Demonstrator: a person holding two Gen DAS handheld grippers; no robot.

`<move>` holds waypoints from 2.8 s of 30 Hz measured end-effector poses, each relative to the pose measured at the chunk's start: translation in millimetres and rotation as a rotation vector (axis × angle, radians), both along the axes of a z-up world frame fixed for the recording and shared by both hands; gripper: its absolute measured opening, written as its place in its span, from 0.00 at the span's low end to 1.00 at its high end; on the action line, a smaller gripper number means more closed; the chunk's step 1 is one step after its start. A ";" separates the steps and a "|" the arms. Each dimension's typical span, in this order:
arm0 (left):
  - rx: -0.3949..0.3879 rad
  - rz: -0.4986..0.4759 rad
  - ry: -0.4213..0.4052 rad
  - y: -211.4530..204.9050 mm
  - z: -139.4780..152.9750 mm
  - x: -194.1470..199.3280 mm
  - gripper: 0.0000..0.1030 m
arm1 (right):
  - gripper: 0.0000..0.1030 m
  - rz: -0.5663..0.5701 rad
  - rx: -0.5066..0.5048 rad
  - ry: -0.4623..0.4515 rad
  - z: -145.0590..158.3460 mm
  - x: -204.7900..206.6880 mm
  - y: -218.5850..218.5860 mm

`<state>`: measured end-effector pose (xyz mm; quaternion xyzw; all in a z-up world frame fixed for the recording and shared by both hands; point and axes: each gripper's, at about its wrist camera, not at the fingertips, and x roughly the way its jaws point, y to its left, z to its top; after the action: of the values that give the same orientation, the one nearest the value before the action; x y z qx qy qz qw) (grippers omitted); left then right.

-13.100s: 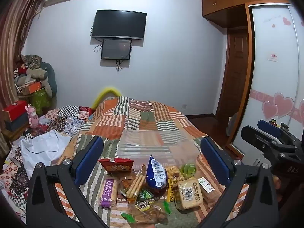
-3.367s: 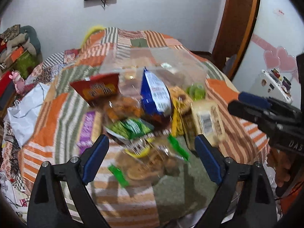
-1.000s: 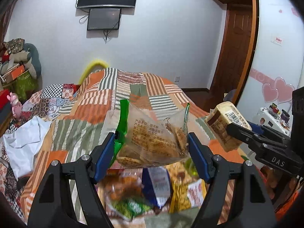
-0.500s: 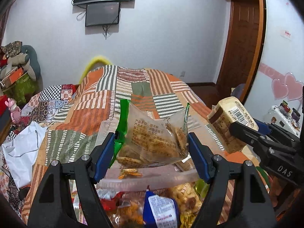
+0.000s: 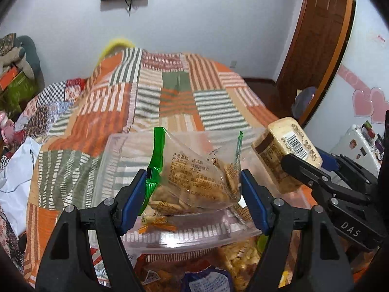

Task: Organize snacks
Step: 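Lower the cake and biscuit bag into the clear box and release both, then grasp the yellow chip bag with the right tool while the left tool grasps the purple wafer roll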

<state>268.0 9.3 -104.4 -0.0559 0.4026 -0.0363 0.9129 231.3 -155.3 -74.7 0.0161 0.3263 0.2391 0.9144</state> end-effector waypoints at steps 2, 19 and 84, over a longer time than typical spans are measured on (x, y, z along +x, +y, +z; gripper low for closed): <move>0.002 -0.013 0.030 -1.3 -5.6 5.5 0.73 | 0.49 0.006 -0.012 0.014 -3.1 3.7 2.1; -0.026 0.001 0.062 2.1 2.6 -4.4 0.77 | 0.50 0.011 -0.051 0.002 6.4 1.2 -0.1; 0.059 0.097 0.067 97.5 -89.7 -170.2 0.59 | 0.90 0.058 -0.148 0.203 -74.2 -103.6 41.0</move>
<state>97.8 106.8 -194.1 -0.0497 0.4306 0.0216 0.9009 127.8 -114.3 -148.9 -0.0367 0.4342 0.2376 0.8681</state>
